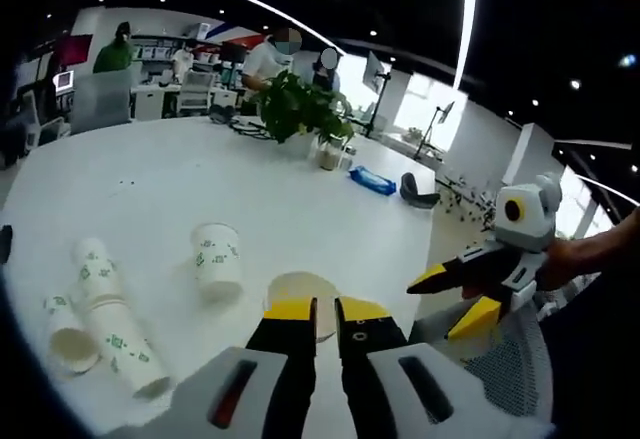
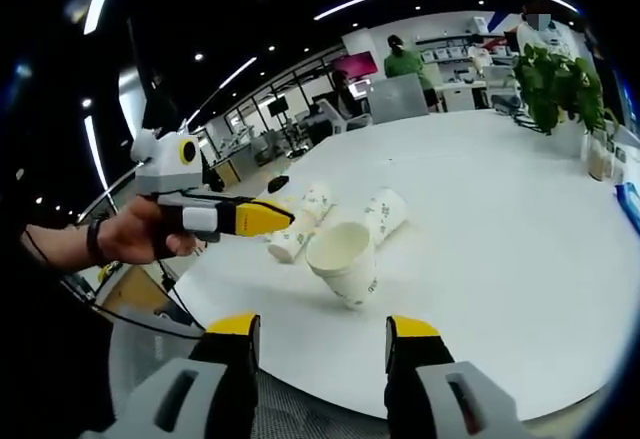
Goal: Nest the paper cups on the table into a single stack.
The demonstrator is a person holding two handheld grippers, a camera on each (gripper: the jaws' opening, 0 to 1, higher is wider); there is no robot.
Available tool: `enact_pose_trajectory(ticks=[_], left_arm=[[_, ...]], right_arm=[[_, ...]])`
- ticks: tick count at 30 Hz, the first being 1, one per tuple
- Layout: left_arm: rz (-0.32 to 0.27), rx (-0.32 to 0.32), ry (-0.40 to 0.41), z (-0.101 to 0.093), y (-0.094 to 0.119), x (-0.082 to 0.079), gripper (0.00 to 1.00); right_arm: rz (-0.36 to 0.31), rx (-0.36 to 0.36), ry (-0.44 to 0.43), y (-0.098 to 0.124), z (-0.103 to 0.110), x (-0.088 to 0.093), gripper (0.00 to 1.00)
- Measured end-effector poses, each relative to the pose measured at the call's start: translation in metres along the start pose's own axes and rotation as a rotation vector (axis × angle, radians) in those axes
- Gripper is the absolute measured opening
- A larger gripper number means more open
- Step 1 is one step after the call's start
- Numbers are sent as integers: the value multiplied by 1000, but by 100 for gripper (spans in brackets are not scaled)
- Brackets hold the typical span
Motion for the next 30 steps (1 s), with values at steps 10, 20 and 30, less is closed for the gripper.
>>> enact_pose_trajectory(ticks=[10, 20, 30], left_arm=[[-8, -59, 70, 16, 29, 18, 9], [7, -121, 102, 29, 48, 43, 12], [43, -174, 113, 37, 69, 68, 16]], right_arm=[[14, -22, -9, -1, 3, 2, 49], [17, -55, -44, -2, 3, 0, 50], [44, -58, -12, -5, -23, -16, 50]])
Point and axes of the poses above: the point that each gripper's makers call its tool centre point, and the gripper's own axes: y roughly backward along the fingers, z roughly to its left, x roughly out of its underside, the point moved 1 cm from there along y, roughly backward along the fingers, and after that the axes turned 5 degrees about -x, right-handed, at the moved point
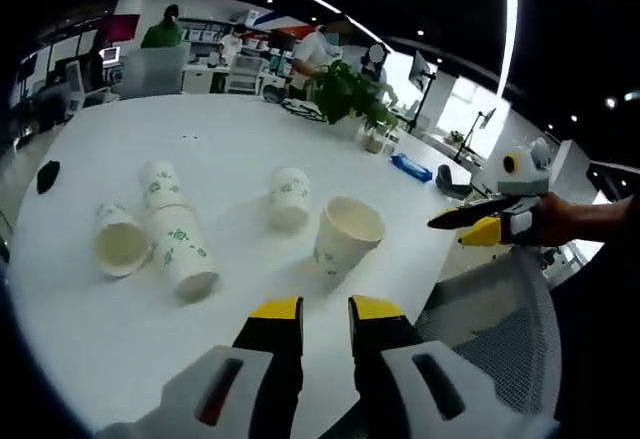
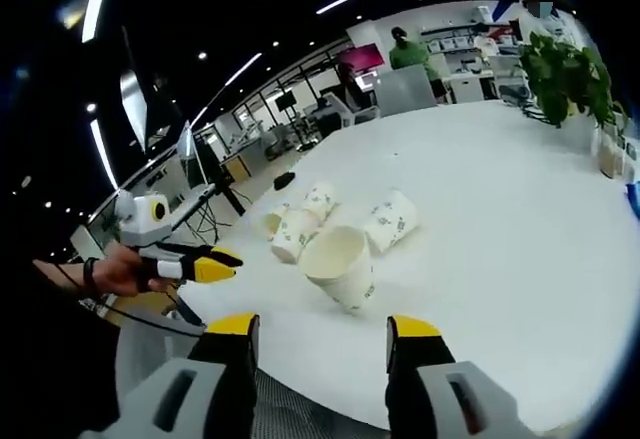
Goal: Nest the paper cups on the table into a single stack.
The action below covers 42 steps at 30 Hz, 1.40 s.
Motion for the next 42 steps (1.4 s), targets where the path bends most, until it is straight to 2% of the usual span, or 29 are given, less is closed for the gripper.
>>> enact_pose_trajectory(ticks=[5, 7, 12, 17, 26, 28, 29, 32, 38, 42], left_arm=[[19, -30, 26, 8, 12, 19, 18], [21, -44, 41, 18, 13, 30, 19], [21, -73, 74, 21, 26, 34, 23], [-7, -94, 86, 23, 28, 27, 26], [-6, -136, 104, 35, 28, 33, 30], [-3, -137, 106, 36, 28, 34, 32], [-3, -136, 107, 36, 28, 34, 32], [9, -136, 107, 35, 27, 36, 32], [36, -131, 88, 34, 24, 41, 32], [39, -135, 96, 35, 24, 41, 32]], right_arm=[[0, 12, 26, 0, -24, -26, 50], [-6, 18, 32, -2, -35, -39, 50], [-4, 24, 47, -14, -58, -68, 50], [28, 13, 61, -36, -69, -83, 50], [73, -24, 60, -82, -76, -94, 50], [82, -29, 63, -86, -71, -94, 50], [91, -35, 62, -94, -76, -94, 50], [112, -46, 67, -103, -71, -94, 50], [148, -49, 77, -123, -81, -93, 51], [190, -42, 114, -133, -87, -93, 51]])
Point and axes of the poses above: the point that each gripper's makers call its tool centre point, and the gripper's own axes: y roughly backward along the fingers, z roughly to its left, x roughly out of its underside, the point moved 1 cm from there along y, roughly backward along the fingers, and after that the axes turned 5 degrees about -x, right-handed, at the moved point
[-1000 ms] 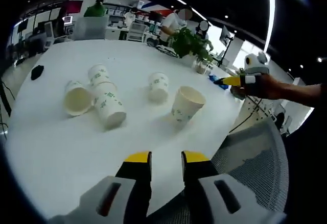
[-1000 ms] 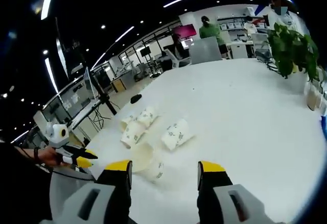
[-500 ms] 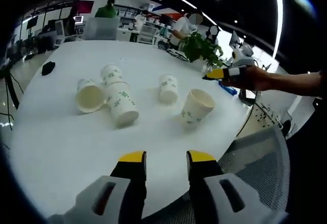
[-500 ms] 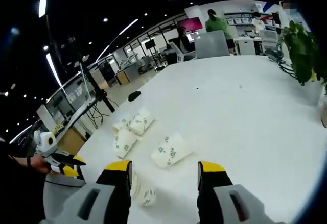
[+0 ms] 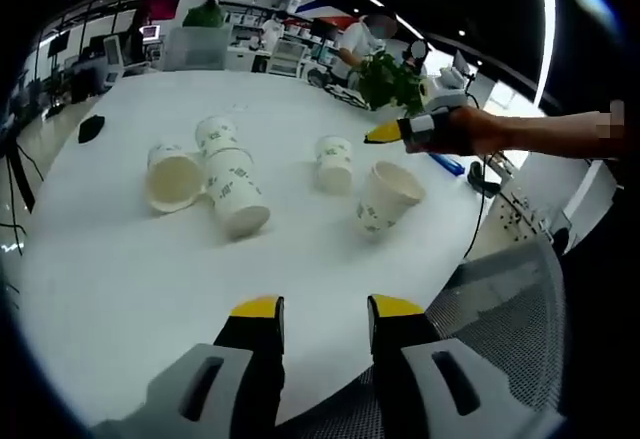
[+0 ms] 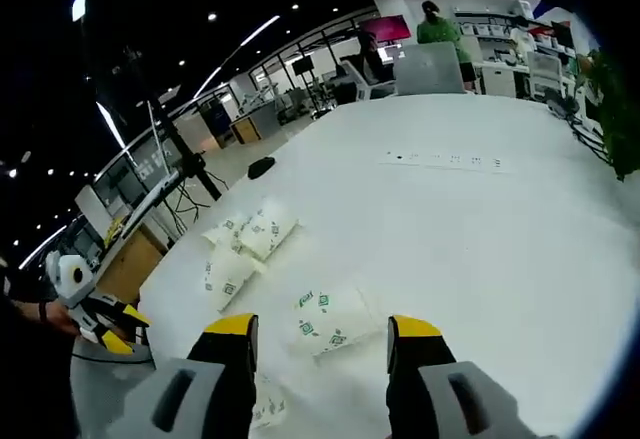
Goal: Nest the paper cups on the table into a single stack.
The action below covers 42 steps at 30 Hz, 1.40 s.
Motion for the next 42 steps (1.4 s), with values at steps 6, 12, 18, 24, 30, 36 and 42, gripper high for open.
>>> enact_pose_trajectory(ticks=[6, 12, 18, 24, 30, 36, 42], left_arm=[[-2, -3, 30, 2, 0, 0, 31], [5, -7, 38, 3, 0, 1, 31], [10, -15, 52, 7, -1, 3, 31], [16, -17, 61, 8, -2, 4, 30], [15, -22, 72, 11, -2, 4, 29], [10, -25, 80, 11, -1, 3, 29], [3, -27, 85, 6, 1, -1, 28]], right_arm=[[52, -33, 15, -22, -10, -2, 53], [120, -68, 43, -35, -5, 4, 56], [211, -46, 128, -45, 0, 21, 54], [190, -84, 101, -52, 1, 17, 50], [159, -97, 68, -55, -1, 15, 39], [102, -99, 9, -54, -4, 8, 22], [90, -91, 3, -49, -3, 7, 19]])
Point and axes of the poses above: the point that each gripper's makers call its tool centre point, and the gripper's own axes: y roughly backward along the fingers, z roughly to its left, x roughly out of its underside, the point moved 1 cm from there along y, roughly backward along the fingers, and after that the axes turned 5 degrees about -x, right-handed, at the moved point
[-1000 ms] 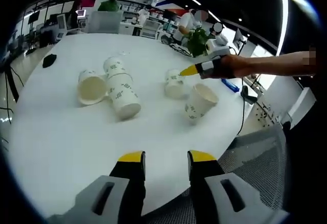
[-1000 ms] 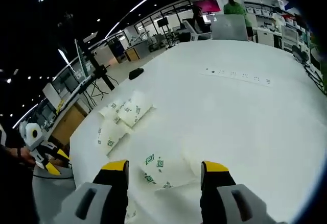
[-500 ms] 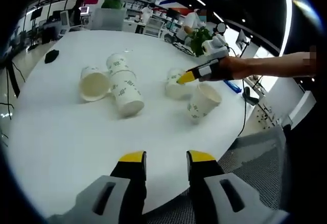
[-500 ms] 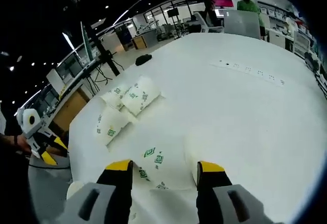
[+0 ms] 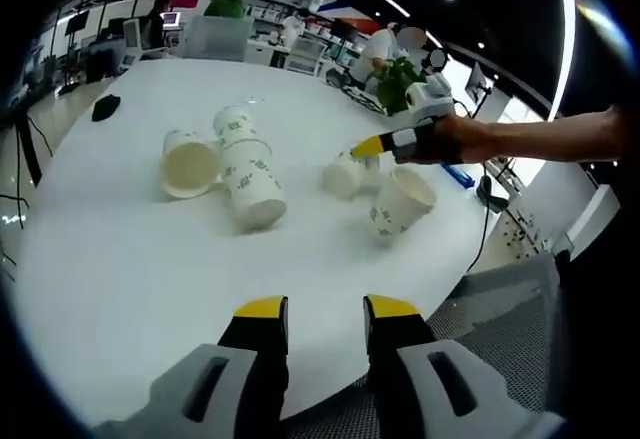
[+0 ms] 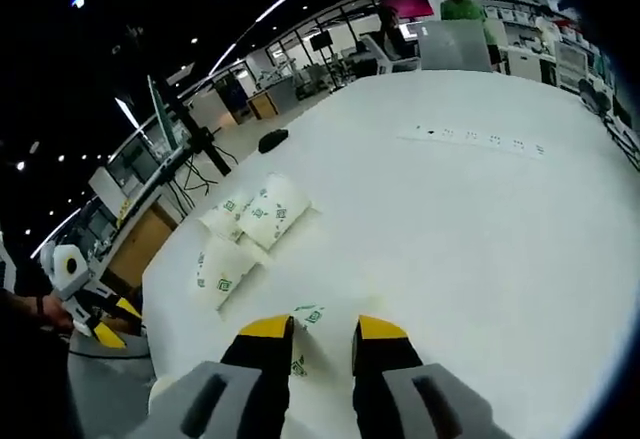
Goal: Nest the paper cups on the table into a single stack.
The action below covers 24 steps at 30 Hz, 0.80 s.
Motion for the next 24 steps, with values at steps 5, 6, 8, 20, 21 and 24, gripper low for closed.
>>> enact_pose_trajectory(ticks=[5, 6, 8, 20, 21, 24], left_arm=[[-8, 4, -6, 1, 0, -1, 31], [-10, 5, -8, 0, 1, -1, 31], [-16, 5, -11, 0, 1, -2, 31], [-30, 14, -18, -3, 4, -6, 30], [-31, 15, -20, -4, 4, -6, 30], [-33, 17, -23, -3, 3, -6, 30]], right_arm=[[-16, 16, 11, 4, 0, -5, 12], [-18, 26, 19, 7, 1, -7, 11], [-26, 34, 23, 12, 3, -9, 9], [-41, 83, 42, 26, 5, -7, 3], [-43, 90, 47, 25, 3, -7, 2], [-43, 120, 61, 30, -1, -7, 0]])
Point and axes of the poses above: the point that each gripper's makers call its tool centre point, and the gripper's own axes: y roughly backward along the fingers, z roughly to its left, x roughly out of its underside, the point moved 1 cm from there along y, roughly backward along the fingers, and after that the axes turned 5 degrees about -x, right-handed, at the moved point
